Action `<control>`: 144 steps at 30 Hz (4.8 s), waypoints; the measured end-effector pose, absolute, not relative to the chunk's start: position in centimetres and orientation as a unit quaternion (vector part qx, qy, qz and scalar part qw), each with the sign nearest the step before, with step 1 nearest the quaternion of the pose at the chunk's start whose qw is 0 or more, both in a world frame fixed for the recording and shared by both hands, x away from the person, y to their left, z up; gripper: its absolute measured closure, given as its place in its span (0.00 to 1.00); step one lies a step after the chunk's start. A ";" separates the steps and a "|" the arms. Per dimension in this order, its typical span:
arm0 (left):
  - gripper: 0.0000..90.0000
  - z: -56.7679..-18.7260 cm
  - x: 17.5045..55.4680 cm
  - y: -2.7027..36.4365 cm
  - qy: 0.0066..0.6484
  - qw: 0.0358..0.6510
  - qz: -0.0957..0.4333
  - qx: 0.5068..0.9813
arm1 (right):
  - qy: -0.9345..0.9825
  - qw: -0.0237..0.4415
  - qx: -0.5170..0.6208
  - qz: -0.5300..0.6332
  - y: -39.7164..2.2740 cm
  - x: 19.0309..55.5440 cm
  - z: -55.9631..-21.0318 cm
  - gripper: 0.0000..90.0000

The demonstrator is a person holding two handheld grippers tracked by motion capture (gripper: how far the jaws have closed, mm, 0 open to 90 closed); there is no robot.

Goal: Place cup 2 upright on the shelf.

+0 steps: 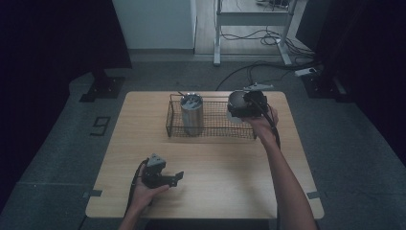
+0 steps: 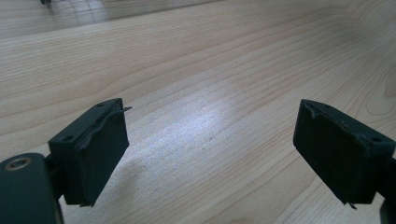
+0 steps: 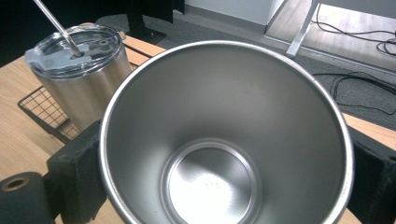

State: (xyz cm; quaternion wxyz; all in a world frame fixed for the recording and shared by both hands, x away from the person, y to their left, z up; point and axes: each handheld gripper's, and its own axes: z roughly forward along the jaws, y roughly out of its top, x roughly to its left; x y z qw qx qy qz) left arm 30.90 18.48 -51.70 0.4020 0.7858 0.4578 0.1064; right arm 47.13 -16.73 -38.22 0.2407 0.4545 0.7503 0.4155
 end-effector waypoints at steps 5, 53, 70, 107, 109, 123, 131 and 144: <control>0.12 -51.7 30.9 18.5 0.457 0.402 0.107 0.786 | 0.752 0.235 0.457 0.414 -16.4 48.2 -38.5 0.07; 0.15 -51.8 31.0 18.7 0.466 0.399 0.105 0.783 | 0.759 0.226 0.480 0.376 -15.1 53.3 -42.4 0.07; 0.15 -52.0 31.0 18.6 0.467 0.395 0.103 0.785 | 0.769 0.214 0.484 0.360 -15.3 53.7 -44.8 0.07; 0.16 -52.4 31.0 18.2 0.463 0.386 0.100 0.792 | 0.796 0.184 0.491 0.302 -15.1 54.3 -47.6 0.07; 0.16 -52.4 31.0 18.2 0.463 0.386 0.100 0.792 | 0.796 0.182 0.495 0.298 -15.1 54.3 -47.5 0.07; 0.16 -52.2 31.0 18.6 0.467 0.390 0.102 0.787 | 0.762 0.217 0.499 0.352 -15.2 53.0 -45.2 0.00; 0.16 -52.1 30.9 18.9 0.468 0.390 0.104 0.786 | 0.743 0.230 0.494 0.389 -16.8 50.9 -44.3 0.01; 0.16 -51.8 30.8 19.2 0.471 0.394 0.107 0.782 | 0.739 0.223 0.474 0.424 -18.8 46.2 -44.1 0.07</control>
